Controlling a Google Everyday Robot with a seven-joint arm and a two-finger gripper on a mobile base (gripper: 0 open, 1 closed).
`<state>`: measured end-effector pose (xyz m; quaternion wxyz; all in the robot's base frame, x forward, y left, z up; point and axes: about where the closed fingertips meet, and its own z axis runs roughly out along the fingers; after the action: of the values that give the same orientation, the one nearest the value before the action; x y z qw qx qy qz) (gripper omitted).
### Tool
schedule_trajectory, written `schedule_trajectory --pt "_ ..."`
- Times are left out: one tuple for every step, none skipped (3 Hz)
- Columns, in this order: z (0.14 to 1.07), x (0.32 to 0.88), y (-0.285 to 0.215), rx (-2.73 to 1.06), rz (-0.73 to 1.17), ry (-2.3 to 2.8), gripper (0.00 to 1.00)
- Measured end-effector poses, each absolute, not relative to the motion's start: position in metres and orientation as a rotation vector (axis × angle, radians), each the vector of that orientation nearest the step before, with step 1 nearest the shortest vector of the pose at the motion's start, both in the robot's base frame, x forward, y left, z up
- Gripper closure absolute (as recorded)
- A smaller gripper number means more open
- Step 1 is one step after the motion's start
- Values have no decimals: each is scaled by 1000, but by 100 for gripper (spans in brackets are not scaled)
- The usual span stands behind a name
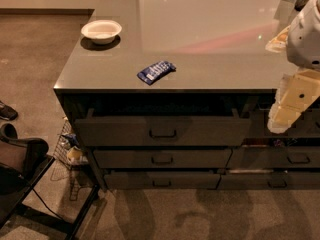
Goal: Open top drawer
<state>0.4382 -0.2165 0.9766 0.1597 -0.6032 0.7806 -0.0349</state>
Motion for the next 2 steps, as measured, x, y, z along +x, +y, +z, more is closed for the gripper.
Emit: schedule_trajectory --pt "977 438 -217 -1724 -100 2231 0" --pt "966 442 -218 -1710 -96 2215 0"
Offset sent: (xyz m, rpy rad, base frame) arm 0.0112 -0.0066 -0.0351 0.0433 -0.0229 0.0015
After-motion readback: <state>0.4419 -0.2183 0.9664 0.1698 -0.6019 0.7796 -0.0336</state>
